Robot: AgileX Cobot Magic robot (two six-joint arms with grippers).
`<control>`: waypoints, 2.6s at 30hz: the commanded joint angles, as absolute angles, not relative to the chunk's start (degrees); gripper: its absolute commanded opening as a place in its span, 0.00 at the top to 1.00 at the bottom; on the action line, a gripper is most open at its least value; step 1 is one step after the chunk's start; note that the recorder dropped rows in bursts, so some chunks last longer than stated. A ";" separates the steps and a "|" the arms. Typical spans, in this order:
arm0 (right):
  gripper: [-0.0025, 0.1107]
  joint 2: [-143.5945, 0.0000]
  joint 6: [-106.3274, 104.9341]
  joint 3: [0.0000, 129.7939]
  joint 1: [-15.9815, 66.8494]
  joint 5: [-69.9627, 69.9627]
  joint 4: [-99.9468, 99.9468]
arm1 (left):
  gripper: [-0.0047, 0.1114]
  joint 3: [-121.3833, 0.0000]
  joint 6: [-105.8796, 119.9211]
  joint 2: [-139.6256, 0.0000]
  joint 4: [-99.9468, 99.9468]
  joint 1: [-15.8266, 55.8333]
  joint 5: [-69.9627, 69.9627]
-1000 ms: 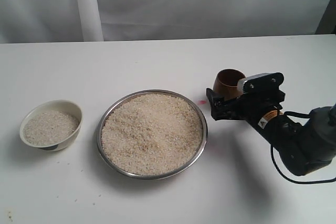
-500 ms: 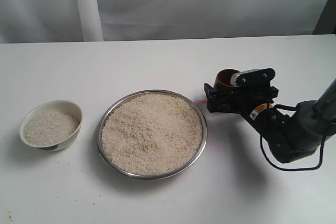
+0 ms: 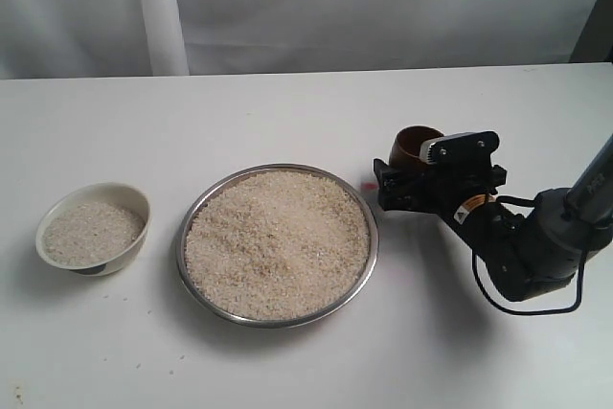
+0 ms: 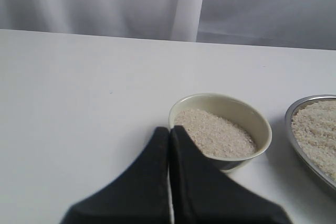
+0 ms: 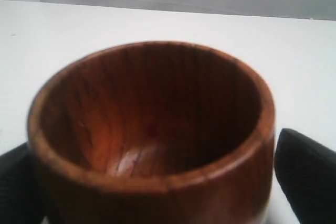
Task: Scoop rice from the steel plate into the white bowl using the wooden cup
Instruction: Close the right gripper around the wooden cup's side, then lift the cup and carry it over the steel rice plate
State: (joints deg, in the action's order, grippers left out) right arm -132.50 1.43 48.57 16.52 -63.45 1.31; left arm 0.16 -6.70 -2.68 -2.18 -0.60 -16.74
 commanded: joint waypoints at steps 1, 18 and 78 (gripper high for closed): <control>0.25 -132.40 1.26 48.81 16.57 -63.48 0.78 | 0.96 0.00 -7.01 -2.84 -1.90 -0.68 -16.35; 0.98 -127.32 1.95 48.81 16.57 -52.65 3.64 | 0.96 0.00 -6.92 -2.84 -1.90 -0.68 -16.35; 0.98 -119.77 -19.31 76.10 51.48 52.03 79.92 | 0.96 0.00 -6.97 -2.84 -1.90 -0.68 -16.35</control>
